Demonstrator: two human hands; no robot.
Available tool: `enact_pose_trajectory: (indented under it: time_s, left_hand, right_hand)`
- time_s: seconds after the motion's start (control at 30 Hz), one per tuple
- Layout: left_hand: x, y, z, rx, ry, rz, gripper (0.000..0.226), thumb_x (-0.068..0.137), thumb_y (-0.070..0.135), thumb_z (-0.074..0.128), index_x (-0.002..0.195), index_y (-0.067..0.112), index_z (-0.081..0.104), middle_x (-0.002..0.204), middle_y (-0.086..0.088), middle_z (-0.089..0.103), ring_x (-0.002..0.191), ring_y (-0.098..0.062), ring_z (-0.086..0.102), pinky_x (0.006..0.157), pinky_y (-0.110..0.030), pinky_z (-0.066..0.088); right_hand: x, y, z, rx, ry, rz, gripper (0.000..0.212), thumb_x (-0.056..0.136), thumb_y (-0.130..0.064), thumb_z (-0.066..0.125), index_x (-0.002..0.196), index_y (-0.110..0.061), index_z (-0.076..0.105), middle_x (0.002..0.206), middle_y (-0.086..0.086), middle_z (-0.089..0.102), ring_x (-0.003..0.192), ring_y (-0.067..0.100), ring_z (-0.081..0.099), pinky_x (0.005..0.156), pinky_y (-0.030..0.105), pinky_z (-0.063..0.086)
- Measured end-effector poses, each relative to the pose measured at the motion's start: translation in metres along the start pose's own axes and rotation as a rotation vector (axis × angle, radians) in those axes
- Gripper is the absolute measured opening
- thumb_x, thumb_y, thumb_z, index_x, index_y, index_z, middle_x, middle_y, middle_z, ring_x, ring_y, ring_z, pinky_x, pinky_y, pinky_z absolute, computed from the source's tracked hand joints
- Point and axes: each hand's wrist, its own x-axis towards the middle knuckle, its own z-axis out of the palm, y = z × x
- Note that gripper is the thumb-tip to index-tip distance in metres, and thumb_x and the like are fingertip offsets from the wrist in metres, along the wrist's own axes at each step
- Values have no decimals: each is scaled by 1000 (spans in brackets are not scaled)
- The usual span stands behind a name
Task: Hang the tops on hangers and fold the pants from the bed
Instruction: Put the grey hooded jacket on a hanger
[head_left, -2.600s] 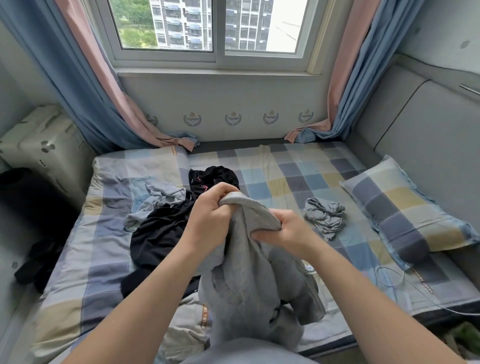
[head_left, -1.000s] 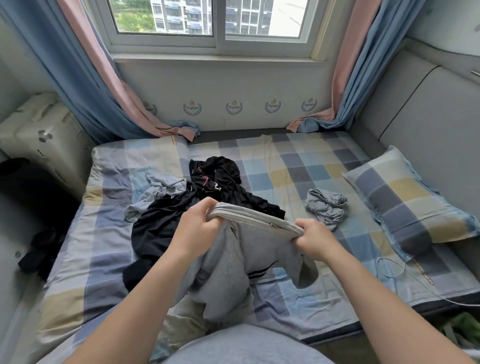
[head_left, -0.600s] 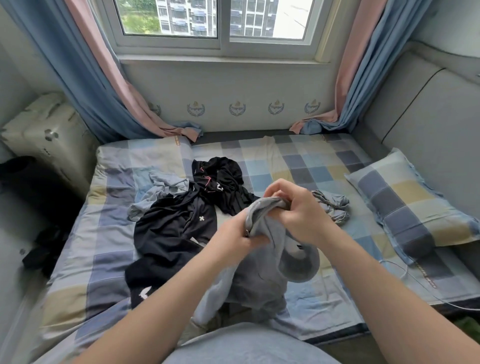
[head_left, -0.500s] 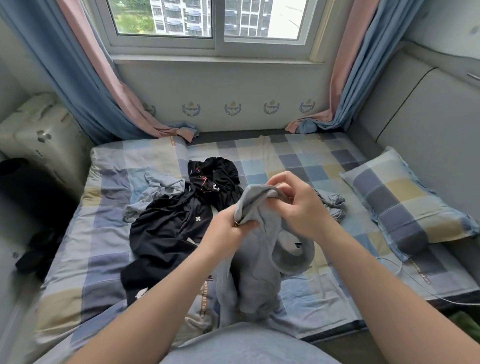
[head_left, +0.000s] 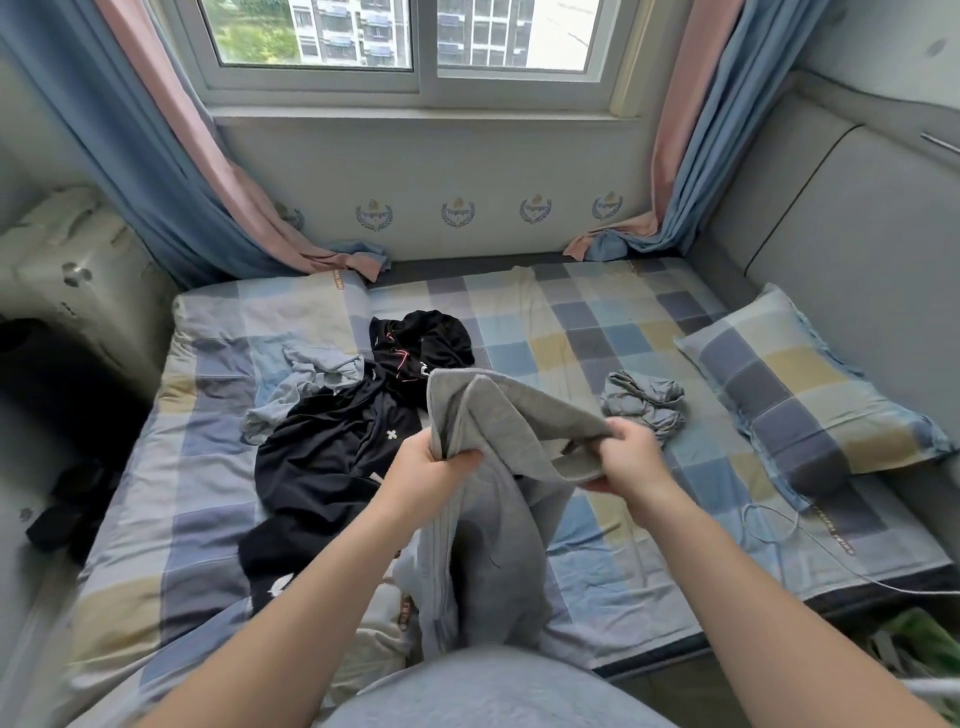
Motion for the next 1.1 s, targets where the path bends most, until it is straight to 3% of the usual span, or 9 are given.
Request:
enact_pose_trajectory:
  time_s: [0.1,0.27,0.33,0.43,0.5,0.63,0.8,0.93,1.1]
  left_hand:
    - [-3,0,-5,110,-189,-39,35,67,31,75,93,10,71,83,-11,68,83,-20,63,74,-40,51]
    - [-7,11,0,196,-212,-41,57,60,60,78,110,34,66,106,6,72,99,-12,71,91,-38,56]
    - [-7,16,9,252,-214,-26,51,64,55,78,110,36,65,108,6,71,98,-11,70,87,-35,57]
    - [-7,19,18,411,-119,64,11,83,36,73,92,32,67,86,8,73,73,-9,67,66,-31,54]
    - [-6,17,16,419,13,107,16,90,28,69,76,23,64,64,11,65,55,-7,54,53,-30,43]
    - [-7,17,0,95,258,33,31,98,19,62,69,10,58,51,8,43,47,-9,34,47,-26,26]
    - [-15,26,-24,-293,264,-147,31,101,18,60,104,-12,65,90,-20,65,78,-26,60,72,-42,50]
    - [-21,22,-33,-448,164,-304,29,105,10,45,115,-8,65,106,-23,70,87,-28,69,81,-40,56]
    - [-20,11,-40,-519,130,-523,31,105,21,47,92,3,68,74,-11,68,73,-24,64,69,-35,53]
  right_hand:
    - [4,-25,-13,-1,99,-106,27,91,7,46,79,-8,65,74,13,64,65,25,62,50,33,57]
    - [-16,-54,-6,-142,22,-309,34,87,5,53,76,-19,73,66,-4,70,58,6,63,50,21,50]
    - [-30,-66,5,-214,-62,-420,29,87,2,58,80,-21,74,75,-1,73,65,4,63,56,17,50]
    - [-48,-80,16,-266,-177,-526,21,87,-2,63,85,-20,74,75,6,73,61,9,60,56,23,47]
    - [-51,-84,17,-287,-189,-571,16,86,-5,66,87,-20,70,67,9,68,53,11,51,51,27,41]
    - [-42,-70,12,-455,-99,-647,17,85,-9,71,94,-20,62,60,-5,52,51,6,44,49,15,35]
    - [-23,-17,16,-719,-21,-525,27,85,3,56,83,-21,67,80,-4,57,77,19,52,63,25,34]
    - [-13,0,15,-368,-61,-309,32,89,6,54,81,-20,71,74,-2,68,68,14,61,63,24,49]
    - [-16,-5,14,274,-362,-37,14,97,-4,59,93,-4,72,82,12,72,68,19,67,61,30,58]
